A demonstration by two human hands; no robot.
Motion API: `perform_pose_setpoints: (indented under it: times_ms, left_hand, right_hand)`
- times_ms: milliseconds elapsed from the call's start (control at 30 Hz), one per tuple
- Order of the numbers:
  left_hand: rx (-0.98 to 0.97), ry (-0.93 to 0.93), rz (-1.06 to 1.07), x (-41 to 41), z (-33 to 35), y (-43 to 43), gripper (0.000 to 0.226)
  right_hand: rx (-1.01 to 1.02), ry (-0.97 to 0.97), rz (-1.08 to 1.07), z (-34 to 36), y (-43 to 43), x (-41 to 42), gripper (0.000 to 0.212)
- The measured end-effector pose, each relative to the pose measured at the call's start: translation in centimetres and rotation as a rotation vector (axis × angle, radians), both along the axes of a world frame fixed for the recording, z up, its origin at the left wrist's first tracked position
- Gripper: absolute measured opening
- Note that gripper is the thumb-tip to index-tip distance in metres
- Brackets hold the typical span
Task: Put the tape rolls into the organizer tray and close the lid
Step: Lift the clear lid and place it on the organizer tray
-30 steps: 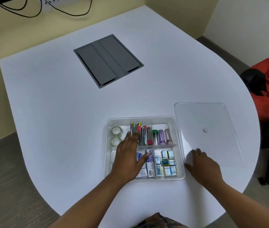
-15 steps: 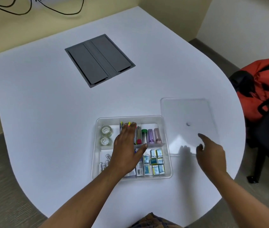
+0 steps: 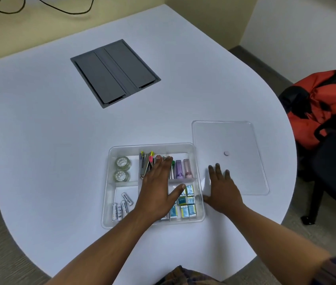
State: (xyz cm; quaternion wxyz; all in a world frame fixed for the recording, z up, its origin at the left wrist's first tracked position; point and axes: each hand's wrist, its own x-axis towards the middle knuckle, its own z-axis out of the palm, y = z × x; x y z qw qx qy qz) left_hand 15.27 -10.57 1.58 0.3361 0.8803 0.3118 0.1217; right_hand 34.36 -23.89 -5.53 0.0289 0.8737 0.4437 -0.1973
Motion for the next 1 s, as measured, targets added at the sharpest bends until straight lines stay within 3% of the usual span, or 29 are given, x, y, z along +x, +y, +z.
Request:
perform_pose_setpoints:
  times_ms: [200, 400, 567, 700, 900, 1000]
  left_hand:
    - [-0.020, 0.011, -0.001, -1.1, -0.5, -0.5, 0.076]
    - [-0.004, 0.005, -0.005, -0.9, 0.0, -0.8, 0.078]
    - [-0.017, -0.026, -0.006, 0.0, 0.6, -1.1, 0.075]
    - [-0.018, -0.042, -0.010, 0.5, 0.9, -0.7, 0.074]
    - [-0.035, -0.068, 0.020, 1.6, 2.1, 0.6, 0.076]
    - [-0.065, -0.107, 0.068, 1.6, 3.2, 1.8, 0.077]
  right_hand:
    - [-0.080, -0.042, 0.045, 0.0, 0.2, 0.6, 0.096]
    - [-0.139, -0.257, 0.364, 0.7, -0.5, 1.2, 0.063]
    - [-0.151, -0.447, 0.388, 1.7, -0.8, 1.5, 0.059]
    - [-0.001, -0.519, 0.270, 5.0, 0.0, 2.8, 0.063]
    - [0.641, -0.336, -0.206, 11.7, 3.0, 7.2, 0.050]
    - [0.824, -0.265, -0.314, 15.0, 4.4, 8.2, 0.036]
